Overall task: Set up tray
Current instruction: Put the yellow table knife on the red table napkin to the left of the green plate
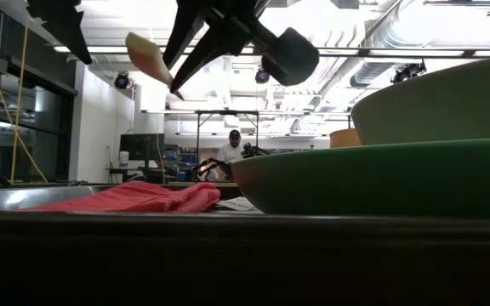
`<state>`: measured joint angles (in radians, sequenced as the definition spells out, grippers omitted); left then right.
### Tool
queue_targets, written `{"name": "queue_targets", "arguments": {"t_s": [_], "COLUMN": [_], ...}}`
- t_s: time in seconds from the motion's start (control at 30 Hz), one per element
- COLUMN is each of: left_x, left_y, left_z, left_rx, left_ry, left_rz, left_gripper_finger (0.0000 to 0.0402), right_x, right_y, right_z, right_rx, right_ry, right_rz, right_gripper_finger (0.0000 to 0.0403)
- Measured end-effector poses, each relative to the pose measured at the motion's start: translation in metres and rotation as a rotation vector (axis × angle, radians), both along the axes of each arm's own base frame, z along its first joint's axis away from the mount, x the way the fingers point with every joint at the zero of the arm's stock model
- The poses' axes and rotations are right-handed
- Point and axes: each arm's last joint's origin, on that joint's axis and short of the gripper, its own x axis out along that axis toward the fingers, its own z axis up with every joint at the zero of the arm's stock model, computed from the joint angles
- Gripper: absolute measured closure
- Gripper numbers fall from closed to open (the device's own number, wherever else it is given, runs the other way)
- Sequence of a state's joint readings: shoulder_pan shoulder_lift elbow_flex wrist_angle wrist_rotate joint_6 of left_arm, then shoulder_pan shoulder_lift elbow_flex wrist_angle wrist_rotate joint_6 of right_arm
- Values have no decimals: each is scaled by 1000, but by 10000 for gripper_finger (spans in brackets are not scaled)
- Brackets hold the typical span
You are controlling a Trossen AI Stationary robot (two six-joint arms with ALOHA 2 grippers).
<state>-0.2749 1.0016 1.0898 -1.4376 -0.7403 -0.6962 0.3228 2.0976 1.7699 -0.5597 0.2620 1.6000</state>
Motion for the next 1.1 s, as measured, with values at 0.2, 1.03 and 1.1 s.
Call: {"name": "queue_targets", "arguments": {"t_s": [0.2,1.03,1.1], "left_x": [0,0,0], "left_y": [0,0,0], "left_z": [0,0,0], "left_rx": [-2,-8,-9], "left_ry": [-17,-26,-27], "left_rz": [17,32,32], "left_gripper_finger": [334,334,334], "right_x": [-1,10,8], "right_y": [13,24,23], "right_z": [-11,-60,-61], "right_rx": [9,87,86], "right_ry": [13,106,121], "right_rz": [-28,-36,-46], "right_gripper_finger": [400,400,400]}}
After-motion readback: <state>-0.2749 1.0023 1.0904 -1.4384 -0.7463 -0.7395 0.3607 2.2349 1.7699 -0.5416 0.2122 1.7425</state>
